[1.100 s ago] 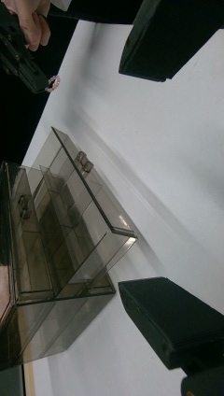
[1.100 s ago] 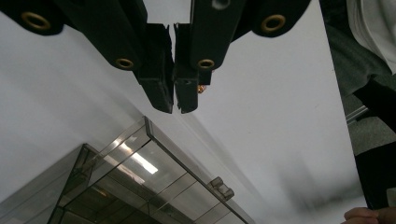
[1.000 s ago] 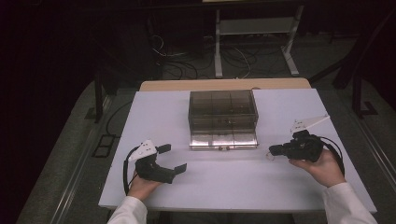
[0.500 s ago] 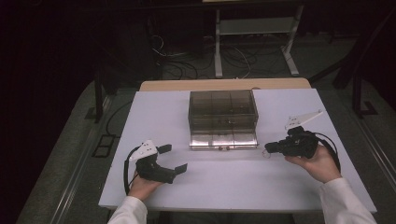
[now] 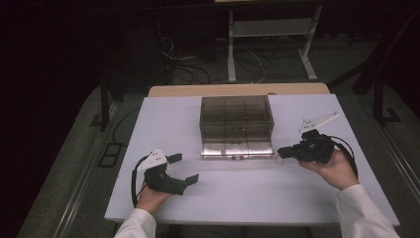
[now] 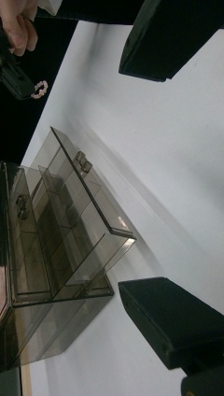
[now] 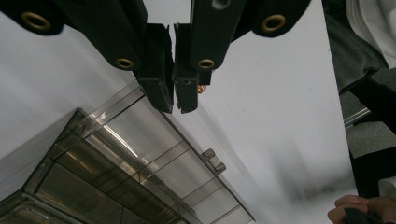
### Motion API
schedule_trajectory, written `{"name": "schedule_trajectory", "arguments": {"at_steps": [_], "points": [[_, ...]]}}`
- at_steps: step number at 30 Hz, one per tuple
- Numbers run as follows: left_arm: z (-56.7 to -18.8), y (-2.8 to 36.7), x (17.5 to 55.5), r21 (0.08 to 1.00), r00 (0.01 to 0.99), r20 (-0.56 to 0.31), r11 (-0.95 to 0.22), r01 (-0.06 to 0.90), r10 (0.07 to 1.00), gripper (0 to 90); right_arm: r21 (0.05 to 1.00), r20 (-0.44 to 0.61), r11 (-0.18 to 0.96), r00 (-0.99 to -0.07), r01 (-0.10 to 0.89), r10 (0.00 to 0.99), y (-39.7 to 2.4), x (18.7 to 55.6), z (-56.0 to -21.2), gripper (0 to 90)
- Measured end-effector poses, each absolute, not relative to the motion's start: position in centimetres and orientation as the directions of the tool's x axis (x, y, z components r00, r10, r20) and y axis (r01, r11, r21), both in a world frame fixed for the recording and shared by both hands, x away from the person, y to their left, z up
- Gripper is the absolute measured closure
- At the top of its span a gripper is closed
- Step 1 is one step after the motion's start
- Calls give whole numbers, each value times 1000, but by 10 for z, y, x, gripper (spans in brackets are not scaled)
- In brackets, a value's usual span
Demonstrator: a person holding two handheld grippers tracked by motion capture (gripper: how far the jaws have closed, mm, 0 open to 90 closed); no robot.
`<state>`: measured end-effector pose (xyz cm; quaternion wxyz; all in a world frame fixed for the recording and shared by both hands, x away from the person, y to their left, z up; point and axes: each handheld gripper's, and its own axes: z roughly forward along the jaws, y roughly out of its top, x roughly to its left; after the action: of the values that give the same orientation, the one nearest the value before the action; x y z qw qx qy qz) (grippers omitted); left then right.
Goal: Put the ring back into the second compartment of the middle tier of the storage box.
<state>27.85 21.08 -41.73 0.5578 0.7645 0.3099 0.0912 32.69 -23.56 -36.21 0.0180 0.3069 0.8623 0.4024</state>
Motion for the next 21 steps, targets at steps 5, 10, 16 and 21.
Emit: {"name": "schedule_trajectory", "arguments": {"at_steps": [5,10,16,21], "points": [[-417,211,279,910,791,-205,-186,371,576,0,707,213,489,-814,510,541,-233,329,-359,855],[-417,211,279,909,791,-206,-186,372,576,0,708,211,491,-816,507,537,-230,332,-357,855],[-417,211,278,910,790,-206,-183,371,577,0,709,209,494,-819,503,535,-227,335,-357,855],[-417,211,279,910,791,-205,-185,371,577,0,710,206,497,-822,498,530,-225,337,-356,855]]}}
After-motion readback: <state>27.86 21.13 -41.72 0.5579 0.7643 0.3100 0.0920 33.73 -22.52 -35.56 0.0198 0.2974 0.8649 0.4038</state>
